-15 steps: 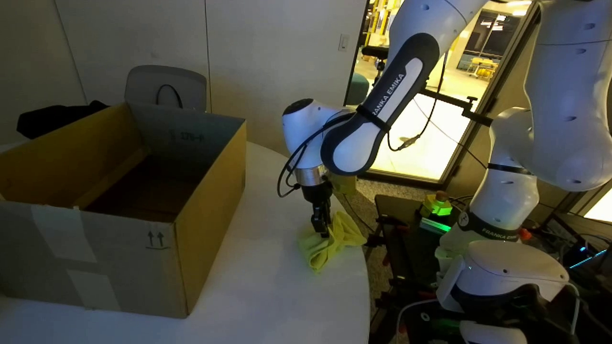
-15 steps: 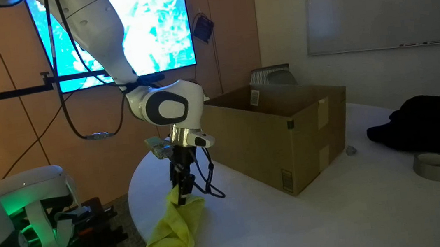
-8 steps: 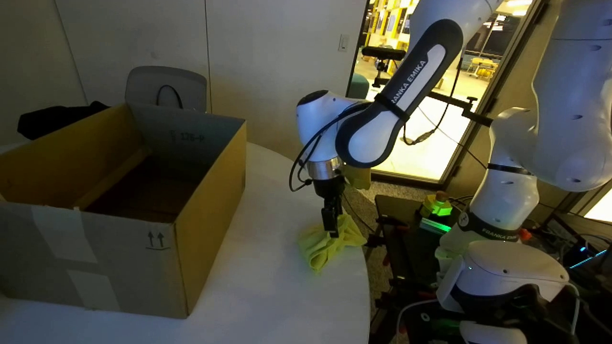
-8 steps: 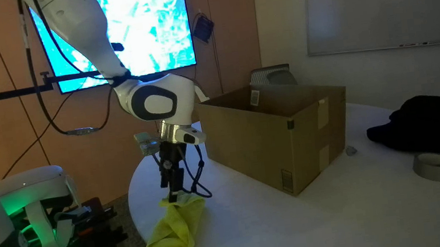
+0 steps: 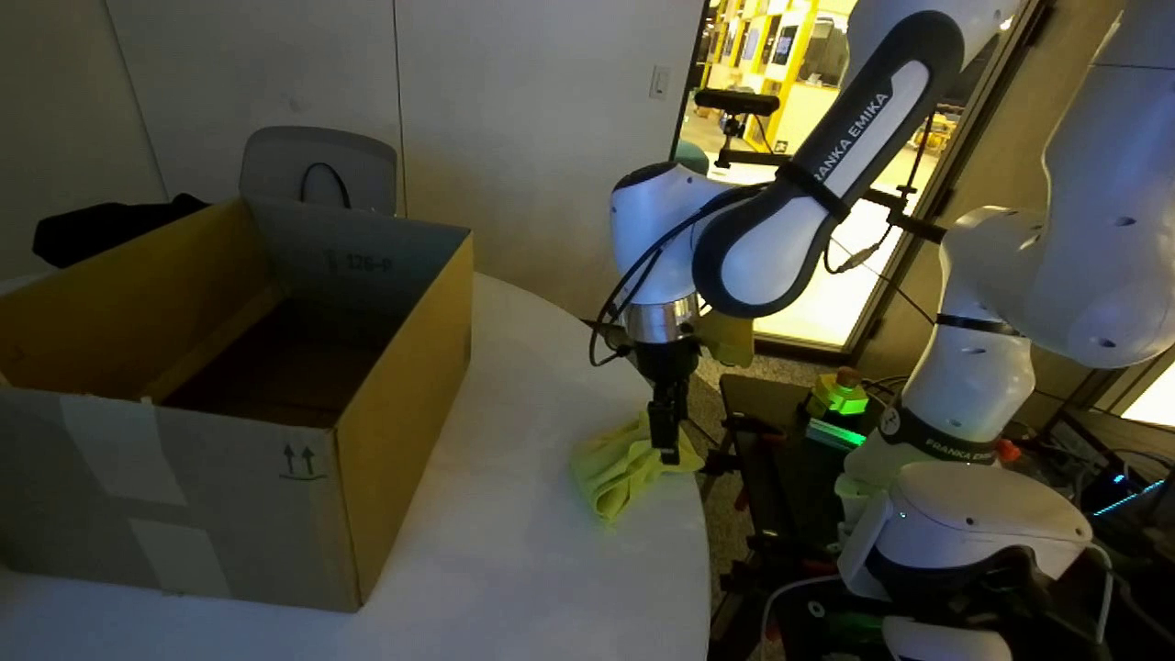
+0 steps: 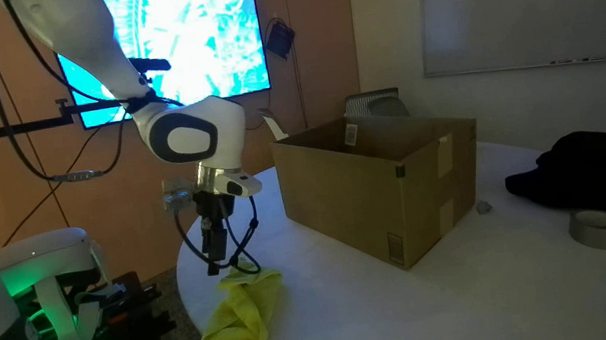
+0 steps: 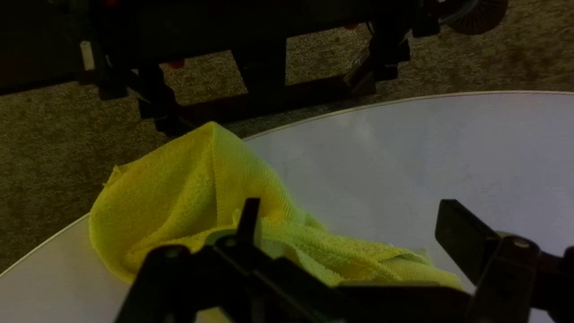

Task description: Put the marker on the towel and wrap it, then put it in the box

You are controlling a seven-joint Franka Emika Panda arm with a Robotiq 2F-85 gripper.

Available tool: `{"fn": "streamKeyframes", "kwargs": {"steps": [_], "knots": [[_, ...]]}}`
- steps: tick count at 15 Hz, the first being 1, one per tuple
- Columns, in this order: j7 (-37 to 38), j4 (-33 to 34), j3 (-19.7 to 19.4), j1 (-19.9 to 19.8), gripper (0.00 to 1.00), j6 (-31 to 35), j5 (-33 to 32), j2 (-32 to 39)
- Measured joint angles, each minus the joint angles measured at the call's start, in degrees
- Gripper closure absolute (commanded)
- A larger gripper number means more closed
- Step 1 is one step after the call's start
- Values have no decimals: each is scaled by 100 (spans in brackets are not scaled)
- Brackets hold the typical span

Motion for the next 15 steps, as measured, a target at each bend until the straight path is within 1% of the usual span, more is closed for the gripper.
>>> {"fn": "streamKeyframes", "kwargs": {"steps": [3,5,8,11,15], "knots": [[79,-259,141,83,0,571,27,28],[187,-343,177,126,0,985,-70,169],[359,-345,134,132,0,1616,-514,542],[549,-308,-100,172,0,2074,-1251,831],[610,-156,-588,278,0,2350,-2114,1067]]}}
